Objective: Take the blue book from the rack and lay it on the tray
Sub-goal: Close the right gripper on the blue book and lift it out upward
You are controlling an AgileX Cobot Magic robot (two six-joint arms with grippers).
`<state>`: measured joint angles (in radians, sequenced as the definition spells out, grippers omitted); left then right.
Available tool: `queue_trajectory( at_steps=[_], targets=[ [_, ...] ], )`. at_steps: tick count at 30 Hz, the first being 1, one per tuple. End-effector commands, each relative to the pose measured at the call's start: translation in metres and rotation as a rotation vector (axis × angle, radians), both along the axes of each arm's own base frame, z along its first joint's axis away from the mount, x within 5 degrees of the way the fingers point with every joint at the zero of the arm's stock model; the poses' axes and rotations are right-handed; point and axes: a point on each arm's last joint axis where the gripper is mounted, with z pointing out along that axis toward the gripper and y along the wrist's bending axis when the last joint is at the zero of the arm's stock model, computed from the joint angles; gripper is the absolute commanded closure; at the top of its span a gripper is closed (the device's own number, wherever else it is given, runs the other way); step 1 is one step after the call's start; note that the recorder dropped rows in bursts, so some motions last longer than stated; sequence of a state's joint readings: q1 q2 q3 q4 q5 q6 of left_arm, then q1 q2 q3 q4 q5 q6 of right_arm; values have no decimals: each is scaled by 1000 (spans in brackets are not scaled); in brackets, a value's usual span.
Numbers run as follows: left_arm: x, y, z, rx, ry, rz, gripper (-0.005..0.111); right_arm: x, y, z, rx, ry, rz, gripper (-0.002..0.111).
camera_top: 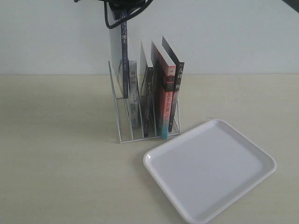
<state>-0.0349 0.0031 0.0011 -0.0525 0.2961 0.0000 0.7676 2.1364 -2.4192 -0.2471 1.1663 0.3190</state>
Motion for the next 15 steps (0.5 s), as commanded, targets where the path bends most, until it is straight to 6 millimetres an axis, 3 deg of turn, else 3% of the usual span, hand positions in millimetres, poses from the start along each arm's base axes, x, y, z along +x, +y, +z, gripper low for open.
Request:
queue_trajectory(
  at_steps=[1, 7, 15],
  targets=[
    [0, 0, 1, -4, -8, 2, 103, -4, -15, 28, -2, -101, -19, 108],
    [0, 0, 1, -4, -8, 2, 103, -19, -34, 63, 16, -190, -35, 108],
    [0, 0, 1, -4, -8, 2, 103, -56, -70, 121, 91, -299, -39, 108]
  ],
)
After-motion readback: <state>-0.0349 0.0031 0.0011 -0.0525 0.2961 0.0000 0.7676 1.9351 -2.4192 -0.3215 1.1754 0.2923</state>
